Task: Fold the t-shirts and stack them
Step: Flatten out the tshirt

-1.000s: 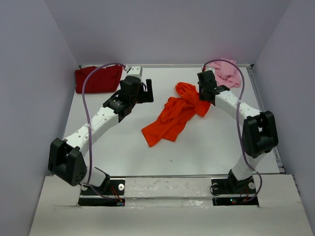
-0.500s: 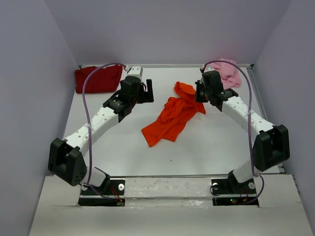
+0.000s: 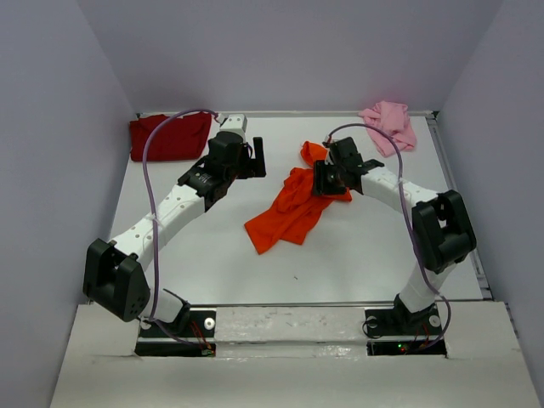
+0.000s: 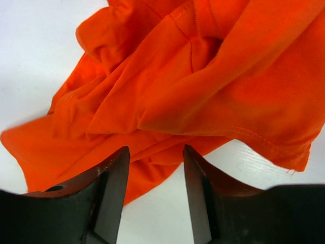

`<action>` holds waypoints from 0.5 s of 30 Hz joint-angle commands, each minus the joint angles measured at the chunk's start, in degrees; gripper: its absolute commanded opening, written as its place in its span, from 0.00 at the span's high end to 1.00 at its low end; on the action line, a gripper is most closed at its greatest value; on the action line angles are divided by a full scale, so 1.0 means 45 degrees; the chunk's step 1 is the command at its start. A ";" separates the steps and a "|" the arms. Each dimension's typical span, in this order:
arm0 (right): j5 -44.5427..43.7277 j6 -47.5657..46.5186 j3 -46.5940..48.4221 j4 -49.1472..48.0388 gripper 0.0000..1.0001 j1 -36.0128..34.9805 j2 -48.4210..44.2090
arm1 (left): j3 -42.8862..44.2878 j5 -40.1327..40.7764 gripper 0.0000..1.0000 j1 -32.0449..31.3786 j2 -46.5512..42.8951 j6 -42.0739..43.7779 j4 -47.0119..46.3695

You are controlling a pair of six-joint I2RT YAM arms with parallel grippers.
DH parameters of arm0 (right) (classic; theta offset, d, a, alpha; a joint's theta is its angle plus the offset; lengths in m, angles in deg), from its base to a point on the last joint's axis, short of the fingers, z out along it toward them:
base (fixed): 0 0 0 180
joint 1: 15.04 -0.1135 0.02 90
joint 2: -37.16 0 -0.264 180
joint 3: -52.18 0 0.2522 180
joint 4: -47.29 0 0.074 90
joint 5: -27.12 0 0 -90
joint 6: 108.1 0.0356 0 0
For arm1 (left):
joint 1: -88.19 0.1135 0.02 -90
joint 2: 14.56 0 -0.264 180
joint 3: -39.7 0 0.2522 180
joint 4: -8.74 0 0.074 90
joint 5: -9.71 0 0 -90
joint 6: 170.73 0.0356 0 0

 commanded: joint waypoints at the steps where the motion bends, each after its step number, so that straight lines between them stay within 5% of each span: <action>1: 0.0401 -0.0224 0.0666 -0.0412 0.39 -0.0095 -0.0397 | -0.0104 -0.0122 0.01 -0.0103 -0.0245 0.0105 -0.0461; 15: -0.0535 -0.0733 0.1623 0.0057 0.34 -0.0602 0.0715 | -0.0124 -0.0141 0.01 -0.0083 -0.0186 0.0105 -0.0481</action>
